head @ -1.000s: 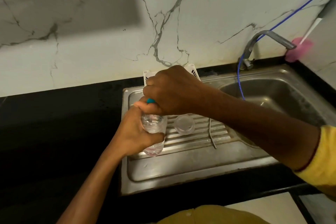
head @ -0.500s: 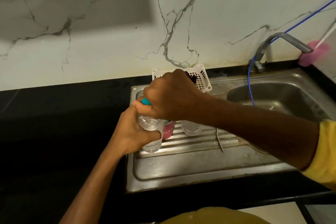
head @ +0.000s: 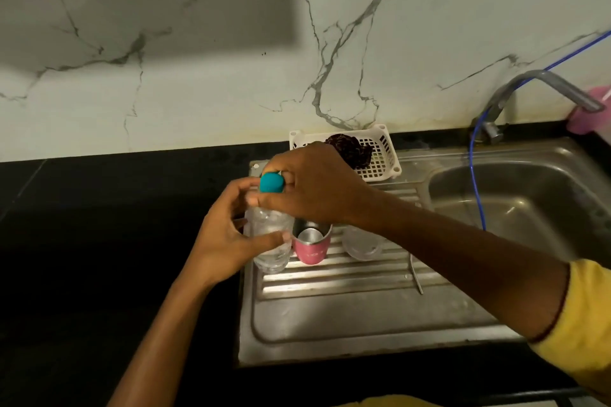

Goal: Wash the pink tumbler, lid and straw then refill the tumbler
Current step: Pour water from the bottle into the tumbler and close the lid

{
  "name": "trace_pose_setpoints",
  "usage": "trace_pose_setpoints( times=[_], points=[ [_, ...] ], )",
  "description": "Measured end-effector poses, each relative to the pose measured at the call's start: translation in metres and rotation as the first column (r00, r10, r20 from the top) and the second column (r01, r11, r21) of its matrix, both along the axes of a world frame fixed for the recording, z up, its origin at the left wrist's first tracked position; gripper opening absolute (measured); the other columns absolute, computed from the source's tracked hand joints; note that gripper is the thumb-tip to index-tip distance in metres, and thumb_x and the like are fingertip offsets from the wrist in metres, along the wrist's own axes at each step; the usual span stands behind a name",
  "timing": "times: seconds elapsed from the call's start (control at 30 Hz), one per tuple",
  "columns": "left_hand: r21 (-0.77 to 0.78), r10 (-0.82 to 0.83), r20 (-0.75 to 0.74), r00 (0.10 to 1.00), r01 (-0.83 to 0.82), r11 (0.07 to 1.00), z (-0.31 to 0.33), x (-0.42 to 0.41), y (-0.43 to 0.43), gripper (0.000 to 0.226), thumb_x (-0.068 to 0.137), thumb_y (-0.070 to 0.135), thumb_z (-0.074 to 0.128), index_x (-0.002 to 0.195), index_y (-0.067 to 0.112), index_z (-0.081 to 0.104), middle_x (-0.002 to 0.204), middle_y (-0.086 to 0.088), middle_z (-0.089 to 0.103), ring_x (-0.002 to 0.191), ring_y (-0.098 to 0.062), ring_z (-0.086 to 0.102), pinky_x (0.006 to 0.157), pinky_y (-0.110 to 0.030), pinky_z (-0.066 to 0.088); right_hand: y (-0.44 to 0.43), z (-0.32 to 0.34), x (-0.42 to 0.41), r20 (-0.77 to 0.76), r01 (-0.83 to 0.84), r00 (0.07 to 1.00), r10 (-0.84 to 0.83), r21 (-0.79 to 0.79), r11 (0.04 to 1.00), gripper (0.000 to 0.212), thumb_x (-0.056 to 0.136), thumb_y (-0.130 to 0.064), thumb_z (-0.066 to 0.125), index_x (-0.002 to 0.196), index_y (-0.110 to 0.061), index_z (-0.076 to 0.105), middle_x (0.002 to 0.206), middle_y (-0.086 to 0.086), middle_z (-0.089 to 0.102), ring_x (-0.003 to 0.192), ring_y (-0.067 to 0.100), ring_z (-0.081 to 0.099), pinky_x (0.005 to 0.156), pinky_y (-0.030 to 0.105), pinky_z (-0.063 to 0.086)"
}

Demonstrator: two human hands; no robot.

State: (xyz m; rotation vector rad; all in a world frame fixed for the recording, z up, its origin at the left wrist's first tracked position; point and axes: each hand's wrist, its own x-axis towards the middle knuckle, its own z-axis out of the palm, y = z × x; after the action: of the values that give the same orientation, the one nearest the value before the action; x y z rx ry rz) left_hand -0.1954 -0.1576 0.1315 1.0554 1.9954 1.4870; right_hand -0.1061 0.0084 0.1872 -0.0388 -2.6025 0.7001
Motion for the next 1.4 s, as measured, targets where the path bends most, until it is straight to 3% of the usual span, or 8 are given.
trace_pose_setpoints(
  times=[0.13,0.23,0.4,0.5,0.67,1.07,1.23,1.4],
  points=[
    [-0.178,0.172,0.018,0.985,-0.166,0.970,-0.038,-0.041,-0.003,0.086,0.056,0.038,0.092,0.133,0.035,0.053,0.132,0.012,0.060,0.125,-0.005,0.053,0.101,-0.030,0.040,0.031,0.002,-0.022,0.039,0.141,0.989,-0.141,-0.009,0.990,0.041,0.082,-0.057,0.072,0.087,-0.016,0.076,0.069,-0.008,0.067,0.063,0.009,0.060,0.070,0.035,0.054],
    [-0.407,0.141,-0.180,0.973,-0.205,0.890,-0.088,-0.062,-0.008,0.077,0.069,0.035,0.091,0.136,0.022,0.056,0.139,-0.001,0.055,0.131,-0.020,0.051,0.105,-0.030,0.039,0.059,-0.006,-0.049,0.055,0.225,0.974,-0.222,-0.051,0.973,0.042,0.079,-0.059,0.075,0.089,-0.018,0.077,0.066,-0.014,0.062,0.058,0.000,0.054,0.067,0.022,0.046],
    [-0.658,0.008,-0.401,0.916,-0.294,0.693,-0.150,-0.074,-0.016,0.080,0.082,0.059,0.073,0.149,0.029,0.043,0.165,-0.005,0.026,0.154,-0.031,0.013,0.118,-0.064,0.018,0.098,-0.026,-0.113,0.085,0.267,0.960,-0.268,0.021,0.964,0.045,0.082,-0.059,0.072,0.097,-0.018,0.076,0.082,-0.008,0.069,0.070,0.000,0.055,0.086,0.026,0.049],
    [-0.637,0.030,-0.398,0.917,-0.300,0.710,-0.163,-0.074,-0.019,0.074,0.088,0.060,0.065,0.151,0.029,0.041,0.167,-0.004,0.020,0.155,-0.029,0.005,0.119,-0.066,0.008,0.120,-0.038,-0.158,0.107,0.307,0.944,-0.313,0.071,0.949,0.050,0.081,-0.064,0.069,0.100,-0.019,0.076,0.093,-0.004,0.072,0.083,0.007,0.060,0.092,0.036,0.051],
    [-0.591,0.032,-0.414,0.910,-0.296,0.751,-0.175,-0.073,-0.027,0.070,0.092,0.061,0.057,0.151,0.029,0.040,0.167,-0.003,0.020,0.156,-0.028,0.004,0.120,-0.063,0.004,0.143,-0.052,-0.215,0.163,0.355,0.917,-0.364,0.081,0.931,0.053,0.079,-0.062,0.073,0.108,-0.017,0.075,0.107,-0.003,0.072,0.098,0.013,0.064,0.086,0.024,0.042],
    [-0.564,0.064,-0.396,0.916,-0.297,0.771,-0.182,-0.068,-0.031,0.074,0.091,0.070,0.043,0.153,0.030,0.037,0.168,-0.003,0.016,0.156,-0.026,-0.001,0.121,-0.057,-0.004,0.151,-0.061,-0.258,0.323,0.386,0.876,-0.357,-0.028,0.922,0.057,0.076,-0.058,0.078,0.117,-0.019,0.070,0.105,-0.002,0.073,0.081,0.011,0.071,0.085,0.032,0.058],
    [-0.520,0.127,-0.339,0.932,-0.298,0.801,-0.177,-0.057,-0.027,0.065,0.093,0.051,0.062,0.150,0.027,0.042,0.163,-0.006,0.028,0.155,-0.028,0.011,0.122,-0.060,0.003,0.156,-0.052,-0.214,0.362,0.374,0.868,-0.340,-0.025,0.927,0.052,0.075,-0.055,0.081,0.115,-0.023,0.070,0.095,-0.008,0.069,0.072,0.010,0.072,0.084,0.031,0.057],
    [-0.269,0.181,-0.201,0.963,-0.232,0.935,-0.161,-0.024,-0.013,0.062,0.087,0.045,0.073,0.140,0.026,0.050,0.139,0.004,0.052,0.130,-0.015,0.047,0.111,-0.052,0.041,0.152,-0.064,-0.120,0.422,0.364,0.842,-0.335,0.014,0.931,0.034,0.081,-0.044,0.079,0.110,-0.028,0.073,0.100,-0.005,0.074,0.085,0.009,0.068,0.091,0.031,0.051]
  ],
)
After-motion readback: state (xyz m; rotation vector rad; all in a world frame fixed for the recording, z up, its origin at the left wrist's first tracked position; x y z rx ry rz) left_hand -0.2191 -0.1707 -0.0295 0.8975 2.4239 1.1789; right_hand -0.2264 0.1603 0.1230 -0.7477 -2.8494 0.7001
